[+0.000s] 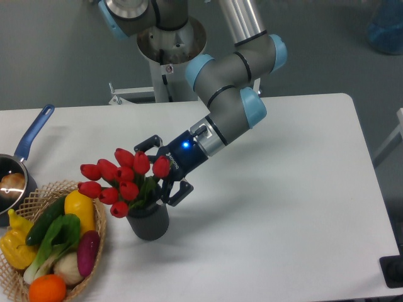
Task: Pick up the flowers from the vase
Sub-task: 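Close the gripper on the bundle of tulip stems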
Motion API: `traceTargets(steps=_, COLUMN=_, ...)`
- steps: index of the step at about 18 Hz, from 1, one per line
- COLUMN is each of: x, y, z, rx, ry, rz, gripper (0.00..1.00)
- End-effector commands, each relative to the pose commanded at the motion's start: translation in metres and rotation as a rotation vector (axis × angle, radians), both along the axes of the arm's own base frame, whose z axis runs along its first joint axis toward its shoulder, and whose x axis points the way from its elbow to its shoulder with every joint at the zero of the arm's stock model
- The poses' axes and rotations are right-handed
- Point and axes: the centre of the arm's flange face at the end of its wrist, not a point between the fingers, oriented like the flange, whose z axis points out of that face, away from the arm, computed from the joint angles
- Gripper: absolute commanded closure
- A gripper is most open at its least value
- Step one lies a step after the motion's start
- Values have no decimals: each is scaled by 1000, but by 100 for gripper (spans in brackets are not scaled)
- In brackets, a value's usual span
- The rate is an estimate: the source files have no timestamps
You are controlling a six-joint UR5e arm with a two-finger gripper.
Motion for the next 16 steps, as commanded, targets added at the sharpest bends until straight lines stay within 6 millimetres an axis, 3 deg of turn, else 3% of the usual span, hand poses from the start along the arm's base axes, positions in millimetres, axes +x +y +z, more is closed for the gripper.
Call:
traceTargets(steps=9, x=0, y=0, z=0, rx=3, ry=-1, rz=0, gripper=26)
traceTargets(steps=12, x=-1, y=0, z=1, rx=5, ry=2, rz=1, gripper=28)
traceTargets(steps=14, x=-1, y=0, z=1, rx=6, ry=3, rz=0, gripper=41)
traceTargets(steps=16, x=-1, y=0, z=0, rx=6, ry=3, rz=0, gripper=45)
